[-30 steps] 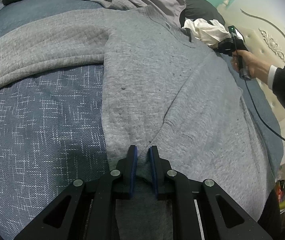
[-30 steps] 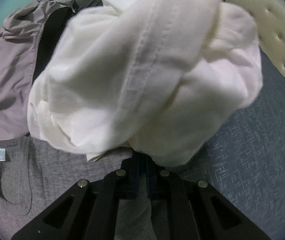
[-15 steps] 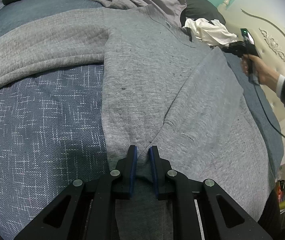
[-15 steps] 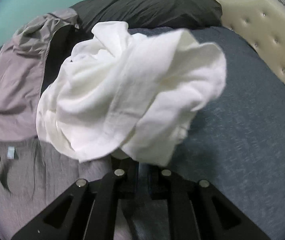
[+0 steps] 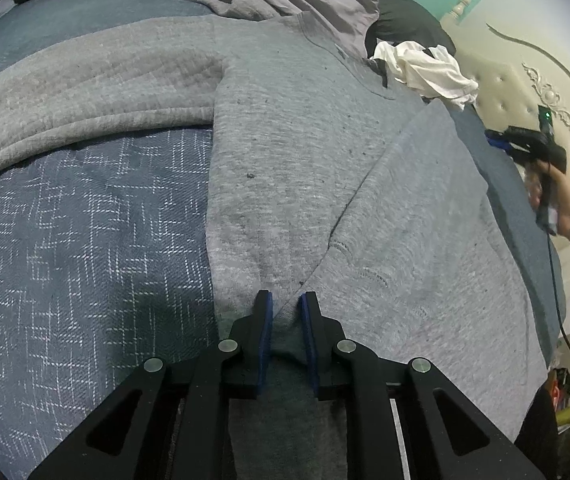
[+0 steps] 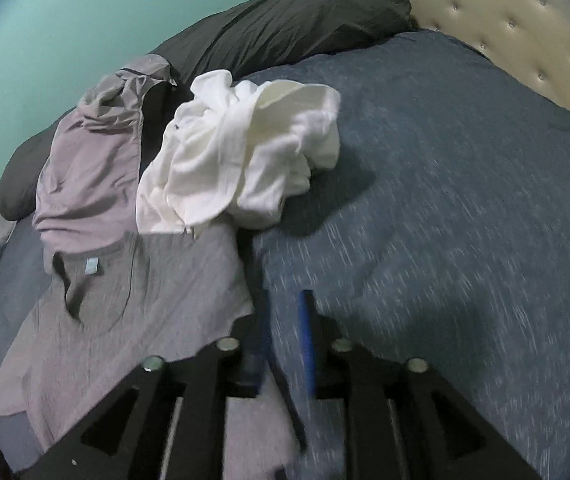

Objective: Fold clothes
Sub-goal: 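Move the left gripper to the sweater hem and grasp it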

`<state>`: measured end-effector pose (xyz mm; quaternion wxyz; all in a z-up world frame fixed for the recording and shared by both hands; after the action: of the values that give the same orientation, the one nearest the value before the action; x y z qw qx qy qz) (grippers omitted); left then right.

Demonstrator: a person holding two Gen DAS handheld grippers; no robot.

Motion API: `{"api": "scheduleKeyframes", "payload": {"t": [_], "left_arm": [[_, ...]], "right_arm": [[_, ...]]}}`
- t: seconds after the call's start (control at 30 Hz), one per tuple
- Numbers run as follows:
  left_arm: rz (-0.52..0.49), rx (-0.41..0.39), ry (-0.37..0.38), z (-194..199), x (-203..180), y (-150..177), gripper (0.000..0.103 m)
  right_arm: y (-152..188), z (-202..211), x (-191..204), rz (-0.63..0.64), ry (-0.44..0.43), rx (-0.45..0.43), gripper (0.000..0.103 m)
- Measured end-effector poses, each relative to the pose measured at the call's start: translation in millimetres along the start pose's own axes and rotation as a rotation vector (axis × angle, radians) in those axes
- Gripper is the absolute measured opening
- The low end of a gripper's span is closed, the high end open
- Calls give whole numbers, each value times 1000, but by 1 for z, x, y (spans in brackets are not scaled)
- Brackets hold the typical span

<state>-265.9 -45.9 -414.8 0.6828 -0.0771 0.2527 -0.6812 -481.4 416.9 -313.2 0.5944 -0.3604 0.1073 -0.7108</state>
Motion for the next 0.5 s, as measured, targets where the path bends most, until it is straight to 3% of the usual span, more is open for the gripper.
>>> {"api": "scheduleKeyframes", "payload": {"t": [0.1,0.2,0.37,0.5], "left_arm": [[6,0,1,1,1,0,19],[12,-1,-4,6,5,-1,22],[32,-8,-6,14,14,-3,30],[66,-31,-21,26,30,-4,37]], "right_arm": [[-2,4,1,-29,-35,-18,23],[-2,17,5,-26,-68,-33,35],[-1,21,23,-24,-95,-45,37],[21,23,35,-49,-124,-42,39]]}}
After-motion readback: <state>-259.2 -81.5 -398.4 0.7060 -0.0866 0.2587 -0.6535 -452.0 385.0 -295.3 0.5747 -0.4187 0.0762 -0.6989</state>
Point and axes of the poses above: each gripper's, at about its wrist camera, not at the fingertips, and z roughly against the way its jaws point, x to its left, y to its underside, the point moved 9 cm from there along -z, roughly the way its jaws point, and after that the axes turned 10 degrees about -y, right-handed, at the moved point
